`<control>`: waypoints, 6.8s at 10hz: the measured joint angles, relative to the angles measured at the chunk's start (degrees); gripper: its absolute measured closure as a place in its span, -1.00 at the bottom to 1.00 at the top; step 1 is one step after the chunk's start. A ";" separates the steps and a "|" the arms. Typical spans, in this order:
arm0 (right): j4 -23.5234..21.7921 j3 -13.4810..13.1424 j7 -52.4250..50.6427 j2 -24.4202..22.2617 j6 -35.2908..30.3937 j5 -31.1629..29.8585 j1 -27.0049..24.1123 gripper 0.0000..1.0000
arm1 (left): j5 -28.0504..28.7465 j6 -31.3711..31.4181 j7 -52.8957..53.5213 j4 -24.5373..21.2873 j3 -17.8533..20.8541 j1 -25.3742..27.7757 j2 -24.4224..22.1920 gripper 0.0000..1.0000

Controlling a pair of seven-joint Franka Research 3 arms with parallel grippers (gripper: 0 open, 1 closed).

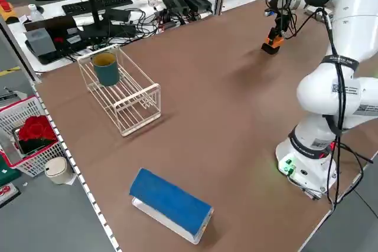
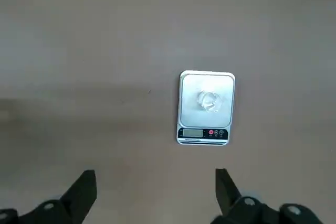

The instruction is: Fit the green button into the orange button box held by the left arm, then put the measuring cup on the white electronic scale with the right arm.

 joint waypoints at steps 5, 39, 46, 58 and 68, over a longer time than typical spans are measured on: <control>1.62 1.06 0.05 -1.67 -1.51 5.08 -3.00 -1.00 | 0.00 0.02 0.00 0.25 0.04 0.06 -0.03 -0.98; 1.38 5.70 7.91 -7.00 -9.57 1.62 -6.74 -1.00 | 0.80 -3.96 -1.63 0.66 -0.05 0.20 -3.55 0.98; 1.35 5.74 7.81 -7.00 -9.58 1.62 -6.73 -1.00 | 0.80 -3.64 -1.62 0.46 -0.06 0.20 -3.18 0.98; 1.35 5.77 7.23 -7.00 -9.65 1.62 -6.72 -1.00 | 0.80 -1.94 -1.62 0.19 -0.06 0.19 -2.71 0.98; 1.13 5.77 7.06 -6.99 -9.67 1.62 -6.72 -1.00 | 0.81 -1.71 -1.61 0.13 -0.06 0.18 -2.61 0.98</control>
